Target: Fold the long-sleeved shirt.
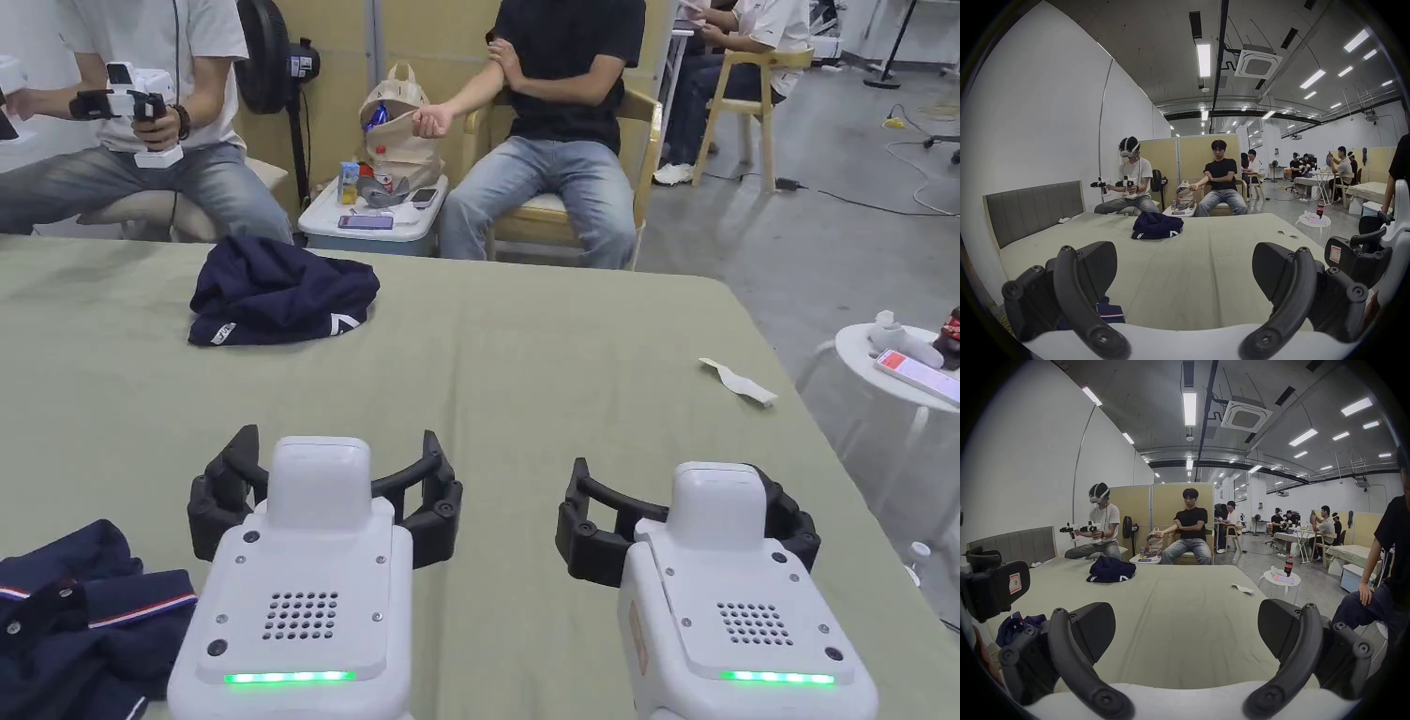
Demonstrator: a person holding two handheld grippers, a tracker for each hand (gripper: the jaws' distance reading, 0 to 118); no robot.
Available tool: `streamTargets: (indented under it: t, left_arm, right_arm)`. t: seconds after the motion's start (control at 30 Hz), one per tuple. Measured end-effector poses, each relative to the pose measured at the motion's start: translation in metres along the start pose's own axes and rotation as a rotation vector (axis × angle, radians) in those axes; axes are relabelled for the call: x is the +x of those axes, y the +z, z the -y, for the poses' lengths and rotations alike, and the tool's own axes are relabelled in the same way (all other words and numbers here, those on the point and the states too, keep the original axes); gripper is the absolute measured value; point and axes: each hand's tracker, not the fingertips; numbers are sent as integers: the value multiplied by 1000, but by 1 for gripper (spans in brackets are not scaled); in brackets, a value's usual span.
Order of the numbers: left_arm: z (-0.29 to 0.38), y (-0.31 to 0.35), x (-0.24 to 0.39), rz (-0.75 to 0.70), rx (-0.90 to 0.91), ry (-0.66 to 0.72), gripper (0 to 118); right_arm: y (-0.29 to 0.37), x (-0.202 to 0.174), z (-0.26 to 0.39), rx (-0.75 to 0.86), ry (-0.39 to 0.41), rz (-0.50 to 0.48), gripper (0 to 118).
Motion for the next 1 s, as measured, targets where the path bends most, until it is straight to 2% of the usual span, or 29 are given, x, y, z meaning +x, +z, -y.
streamTargets:
  t: [0.67, 1.0]
  left_arm:
    - [-2, 2, 3, 5, 9, -6, 111]
    - [-3, -1, 4, -5, 5, -4, 111]
  right_arm:
    - [2, 3, 0, -1, -15, -1, 117]
    - [-2, 0, -2, -4, 23, 18, 116]
